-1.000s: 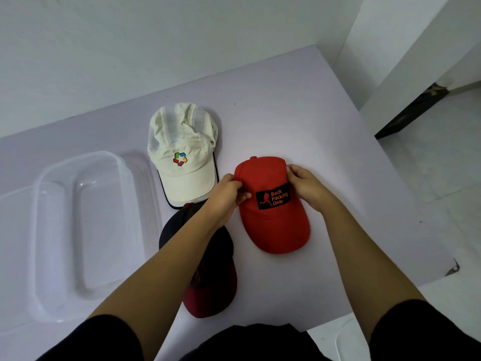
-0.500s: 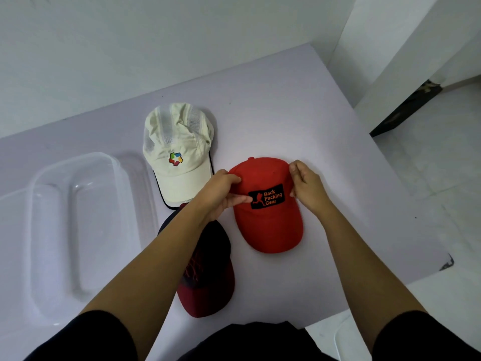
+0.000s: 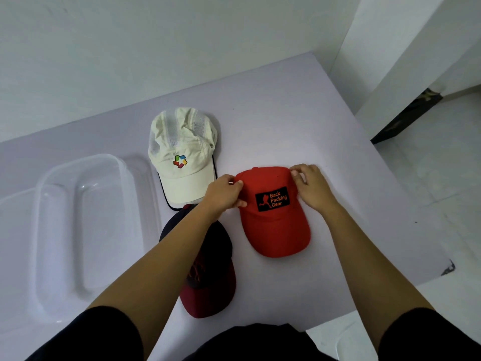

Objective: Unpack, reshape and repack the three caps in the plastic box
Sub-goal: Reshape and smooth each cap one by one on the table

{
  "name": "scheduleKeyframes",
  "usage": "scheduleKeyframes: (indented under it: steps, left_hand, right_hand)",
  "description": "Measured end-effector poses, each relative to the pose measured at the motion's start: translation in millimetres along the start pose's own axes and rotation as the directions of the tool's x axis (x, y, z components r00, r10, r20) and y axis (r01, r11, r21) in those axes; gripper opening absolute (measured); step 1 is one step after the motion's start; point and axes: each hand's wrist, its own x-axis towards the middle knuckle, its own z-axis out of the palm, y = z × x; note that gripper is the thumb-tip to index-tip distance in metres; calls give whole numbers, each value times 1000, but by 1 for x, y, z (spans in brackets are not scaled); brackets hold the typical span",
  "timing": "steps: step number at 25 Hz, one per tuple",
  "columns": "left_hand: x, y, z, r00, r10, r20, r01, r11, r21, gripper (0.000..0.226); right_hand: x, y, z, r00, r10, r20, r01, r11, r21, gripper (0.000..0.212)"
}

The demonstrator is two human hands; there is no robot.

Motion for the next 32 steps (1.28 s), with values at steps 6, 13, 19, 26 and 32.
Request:
scheduleKeyframes:
  steps: [6, 13, 19, 26, 32]
  left_hand:
    - [-28, 17, -76, 910, 313, -272, -221, 922, 319, 39]
    - [-28, -3, -141, 895, 334, -296, -176, 873, 455, 43]
    - [-7, -38, -138, 970, 233, -62, -141, 757, 638, 55]
    - [21, -41, -140, 974, 207, 95, -219, 733, 644, 79]
    - [41, -43, -138, 990, 71, 120, -137, 674, 726, 110]
  right_hand:
    - [-6, -65, -6, 940, -169, -296, 192, 980, 47, 22]
    - [-12, -166, 46, 857, -428, 288, 456, 889, -35, 29]
    - [14, -172, 97, 790, -204, 579, 482, 789, -381, 77]
    - [33, -180, 128, 792, -181, 582, 575, 541, -614, 126]
    - [35, -178, 146, 811, -283, 513, 573, 566, -593, 91]
